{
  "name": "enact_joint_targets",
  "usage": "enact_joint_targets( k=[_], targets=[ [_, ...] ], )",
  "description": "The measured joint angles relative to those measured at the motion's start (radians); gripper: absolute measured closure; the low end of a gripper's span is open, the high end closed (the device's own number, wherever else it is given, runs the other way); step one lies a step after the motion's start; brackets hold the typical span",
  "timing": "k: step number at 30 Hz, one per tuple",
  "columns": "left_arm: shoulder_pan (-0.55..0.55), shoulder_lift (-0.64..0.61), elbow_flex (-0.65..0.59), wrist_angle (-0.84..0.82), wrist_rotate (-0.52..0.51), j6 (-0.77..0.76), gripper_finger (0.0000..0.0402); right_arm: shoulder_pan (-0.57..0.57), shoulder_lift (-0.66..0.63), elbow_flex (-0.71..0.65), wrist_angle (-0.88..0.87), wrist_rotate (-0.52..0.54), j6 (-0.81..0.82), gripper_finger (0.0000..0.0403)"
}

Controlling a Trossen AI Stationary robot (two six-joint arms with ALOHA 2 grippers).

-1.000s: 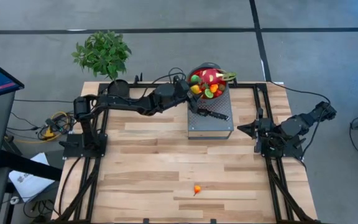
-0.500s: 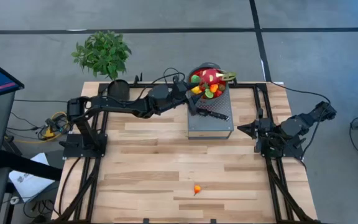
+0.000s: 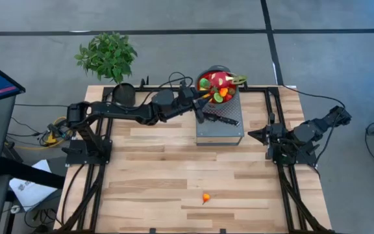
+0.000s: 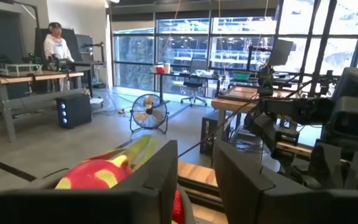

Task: Pick & Place Fruit
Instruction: Put the yellow pear into the red colander on the shelf

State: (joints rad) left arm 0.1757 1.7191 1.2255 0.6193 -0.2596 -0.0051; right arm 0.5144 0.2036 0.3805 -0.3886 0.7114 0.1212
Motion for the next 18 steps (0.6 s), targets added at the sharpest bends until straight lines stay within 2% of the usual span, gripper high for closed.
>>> enact_joint_targets(
  k=[6,10,18],
  targets=[
    [-0.011,-0.003,0.000,-0.006,0.000,-0.011,0.0309,0.000,0.000,0.000,0.000,0.000,0.000,0.0403],
    [-0.035,-0.029,-0.009,-0.022,0.040,-0.027,0.0309,0.000,0.000,0.000,0.000,0.000,0.000,0.0403],
    [-0.180,-0.132,-0.119,-0.065,0.058,-0.148,0.0309,0.000,0.000,0.000,-0.004,0.000,0.000,0.0403]
  ],
)
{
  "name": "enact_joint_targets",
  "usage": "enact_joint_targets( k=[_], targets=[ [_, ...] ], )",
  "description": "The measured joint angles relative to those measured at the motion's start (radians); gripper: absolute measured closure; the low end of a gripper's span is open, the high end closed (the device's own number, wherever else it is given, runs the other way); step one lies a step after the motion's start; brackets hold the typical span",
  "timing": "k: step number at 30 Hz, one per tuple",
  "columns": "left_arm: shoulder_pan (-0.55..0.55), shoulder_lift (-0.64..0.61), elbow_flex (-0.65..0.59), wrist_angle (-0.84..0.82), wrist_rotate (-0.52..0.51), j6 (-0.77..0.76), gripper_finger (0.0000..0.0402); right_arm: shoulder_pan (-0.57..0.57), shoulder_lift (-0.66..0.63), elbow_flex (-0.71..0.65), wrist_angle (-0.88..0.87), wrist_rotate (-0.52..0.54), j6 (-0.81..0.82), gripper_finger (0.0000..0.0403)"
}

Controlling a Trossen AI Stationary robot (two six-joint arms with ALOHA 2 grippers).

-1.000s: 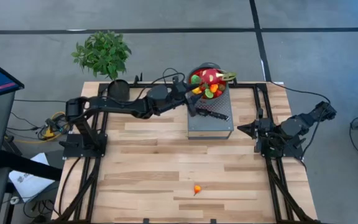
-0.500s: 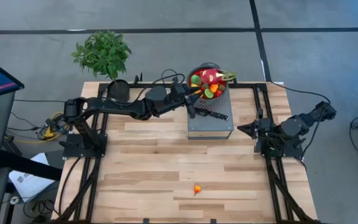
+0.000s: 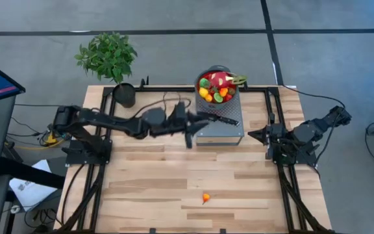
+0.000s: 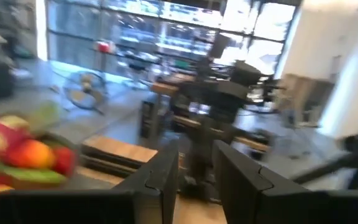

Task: Pick & Place Fruit
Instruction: Put the yellow pear into the red colander on the shelf

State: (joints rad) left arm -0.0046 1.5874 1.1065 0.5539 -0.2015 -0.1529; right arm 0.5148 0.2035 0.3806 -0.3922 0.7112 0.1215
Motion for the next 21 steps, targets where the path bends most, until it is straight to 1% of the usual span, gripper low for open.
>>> enact_joint_targets(
  k=[5,8,11,15,17,19,21],
  targets=[
    [-0.118,-0.051,-0.076,0.002,0.001,-0.130,0.0309,0.000,0.000,0.000,-0.021,0.000,0.000,0.0403],
    [-0.183,-0.058,-0.096,0.002,-0.011,-0.186,0.0309,0.000,0.000,0.000,-0.034,0.000,0.000,0.0403],
    [-0.239,-0.044,-0.095,0.010,-0.077,-0.229,0.0309,0.000,0.000,0.000,-0.043,0.000,0.002,0.0403],
    [-0.313,0.000,-0.094,0.030,-0.215,-0.267,0.0309,0.000,0.000,0.000,-0.057,-0.003,0.003,0.0403],
    [-0.344,0.035,-0.074,0.038,-0.275,-0.292,0.0309,0.000,0.000,0.000,-0.057,-0.003,0.003,0.0403],
    [-0.371,0.076,-0.038,0.039,-0.306,-0.303,0.0309,0.000,0.000,0.000,-0.057,-0.004,0.005,0.0403],
    [-0.390,0.127,0.013,0.041,-0.308,-0.305,0.0309,0.000,0.000,0.000,-0.057,-0.004,0.018,0.0403]
  ],
)
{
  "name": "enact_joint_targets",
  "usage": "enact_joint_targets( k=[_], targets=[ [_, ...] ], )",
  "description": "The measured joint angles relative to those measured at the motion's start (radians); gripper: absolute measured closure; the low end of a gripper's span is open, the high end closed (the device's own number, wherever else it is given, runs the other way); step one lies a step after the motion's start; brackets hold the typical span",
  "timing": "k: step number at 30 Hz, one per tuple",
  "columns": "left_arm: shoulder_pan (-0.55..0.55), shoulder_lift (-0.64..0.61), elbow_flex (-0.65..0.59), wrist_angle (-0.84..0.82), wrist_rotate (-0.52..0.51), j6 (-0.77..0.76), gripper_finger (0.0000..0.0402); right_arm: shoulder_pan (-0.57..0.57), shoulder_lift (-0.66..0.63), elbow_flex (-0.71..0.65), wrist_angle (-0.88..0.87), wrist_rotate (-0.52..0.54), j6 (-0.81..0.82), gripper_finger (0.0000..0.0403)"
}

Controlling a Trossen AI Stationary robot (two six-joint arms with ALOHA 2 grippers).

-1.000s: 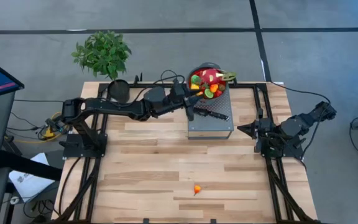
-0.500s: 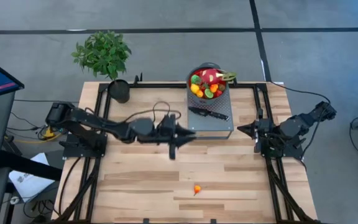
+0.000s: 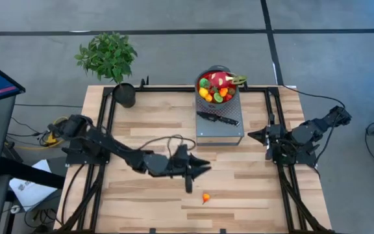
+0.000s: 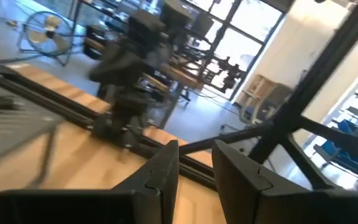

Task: Pick & Place Fruit
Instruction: Put the yellow pear into the red colander on the shelf

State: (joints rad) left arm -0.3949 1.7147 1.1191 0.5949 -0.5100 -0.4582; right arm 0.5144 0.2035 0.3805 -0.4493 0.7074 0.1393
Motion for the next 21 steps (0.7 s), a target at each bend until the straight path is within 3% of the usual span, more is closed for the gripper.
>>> enact_joint_targets(
  k=[17,21],
  targets=[
    [-0.087,0.314,0.394,-0.001,0.020,0.014,0.0309,0.000,0.000,0.000,-0.014,-0.004,0.064,0.0403],
    [-0.115,0.312,0.398,-0.010,0.001,0.116,0.0309,0.003,0.000,0.000,0.013,-0.134,0.096,0.0403]
  ],
)
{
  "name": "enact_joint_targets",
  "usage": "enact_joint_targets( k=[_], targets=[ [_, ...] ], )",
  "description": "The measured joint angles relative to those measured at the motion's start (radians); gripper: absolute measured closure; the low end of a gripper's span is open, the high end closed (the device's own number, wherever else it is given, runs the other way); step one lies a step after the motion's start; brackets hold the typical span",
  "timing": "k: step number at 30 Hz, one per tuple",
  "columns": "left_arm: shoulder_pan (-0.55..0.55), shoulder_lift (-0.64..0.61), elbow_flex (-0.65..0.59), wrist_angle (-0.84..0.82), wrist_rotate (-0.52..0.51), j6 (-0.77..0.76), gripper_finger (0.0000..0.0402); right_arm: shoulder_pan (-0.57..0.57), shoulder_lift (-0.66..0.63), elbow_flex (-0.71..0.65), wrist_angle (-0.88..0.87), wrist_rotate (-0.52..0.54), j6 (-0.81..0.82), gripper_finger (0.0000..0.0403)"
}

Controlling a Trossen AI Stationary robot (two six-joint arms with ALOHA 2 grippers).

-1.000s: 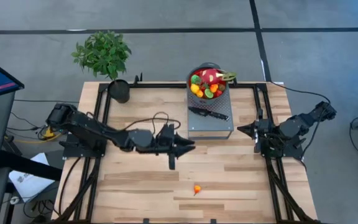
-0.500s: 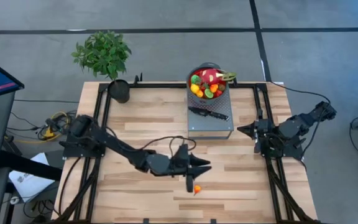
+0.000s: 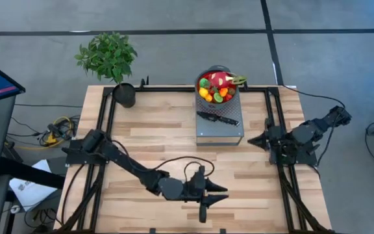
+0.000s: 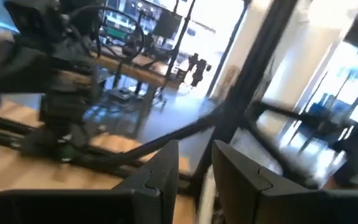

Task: Pick & Place Fruit
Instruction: Put the yellow pear into the red colander on the shelf

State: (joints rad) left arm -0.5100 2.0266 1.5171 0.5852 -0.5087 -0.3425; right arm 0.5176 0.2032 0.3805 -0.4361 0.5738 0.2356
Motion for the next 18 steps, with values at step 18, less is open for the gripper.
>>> enact_joint_targets(
  k=[18],
  targets=[
    [0.028,-0.538,-0.652,-0.005,-0.111,0.106,0.0394,0.078,0.410,0.001,0.503,-0.155,-0.104,0.0403]
  ],
)
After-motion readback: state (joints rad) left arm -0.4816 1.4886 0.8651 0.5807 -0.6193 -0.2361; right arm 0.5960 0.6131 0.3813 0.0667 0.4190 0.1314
